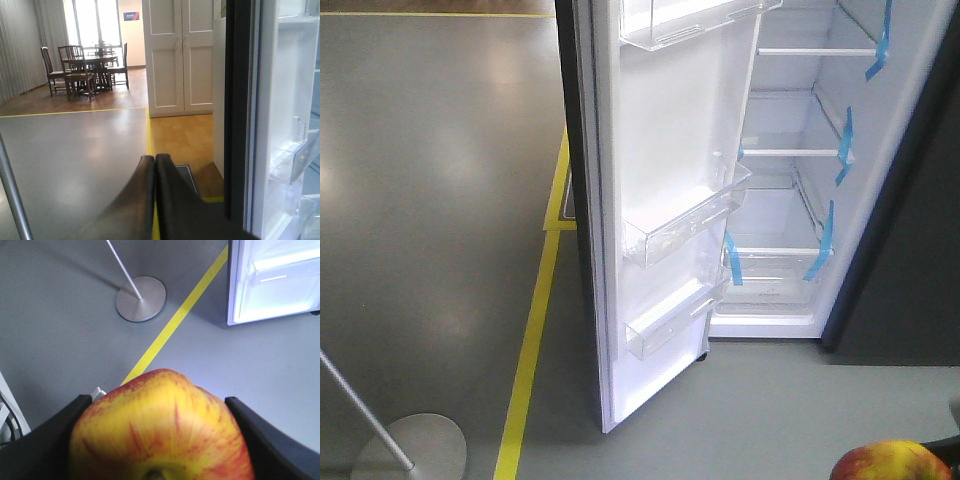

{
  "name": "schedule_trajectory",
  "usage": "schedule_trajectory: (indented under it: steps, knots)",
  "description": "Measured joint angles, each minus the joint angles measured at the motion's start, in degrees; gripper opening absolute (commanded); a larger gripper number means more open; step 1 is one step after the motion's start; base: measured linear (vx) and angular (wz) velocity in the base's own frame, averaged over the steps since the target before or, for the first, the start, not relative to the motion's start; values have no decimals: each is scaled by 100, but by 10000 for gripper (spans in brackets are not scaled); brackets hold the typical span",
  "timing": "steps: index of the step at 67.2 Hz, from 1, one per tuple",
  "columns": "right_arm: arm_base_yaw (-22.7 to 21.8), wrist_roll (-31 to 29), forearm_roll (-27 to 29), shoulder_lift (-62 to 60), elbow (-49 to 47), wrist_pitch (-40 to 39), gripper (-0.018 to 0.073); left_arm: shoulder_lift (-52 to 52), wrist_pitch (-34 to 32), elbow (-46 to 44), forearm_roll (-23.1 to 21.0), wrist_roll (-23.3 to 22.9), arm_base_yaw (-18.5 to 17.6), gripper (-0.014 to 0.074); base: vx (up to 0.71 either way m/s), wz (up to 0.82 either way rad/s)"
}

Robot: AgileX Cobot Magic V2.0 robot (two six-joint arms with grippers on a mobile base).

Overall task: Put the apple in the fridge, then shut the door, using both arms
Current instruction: 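Approach the refrigerator door bins with the apple held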

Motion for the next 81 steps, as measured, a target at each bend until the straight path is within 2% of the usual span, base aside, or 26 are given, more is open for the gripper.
schedule_trajectory:
  steps: [81]
  knots:
    - [0,0,0,0,0,0,24,0,0,0,0,0,0,-6,10,1]
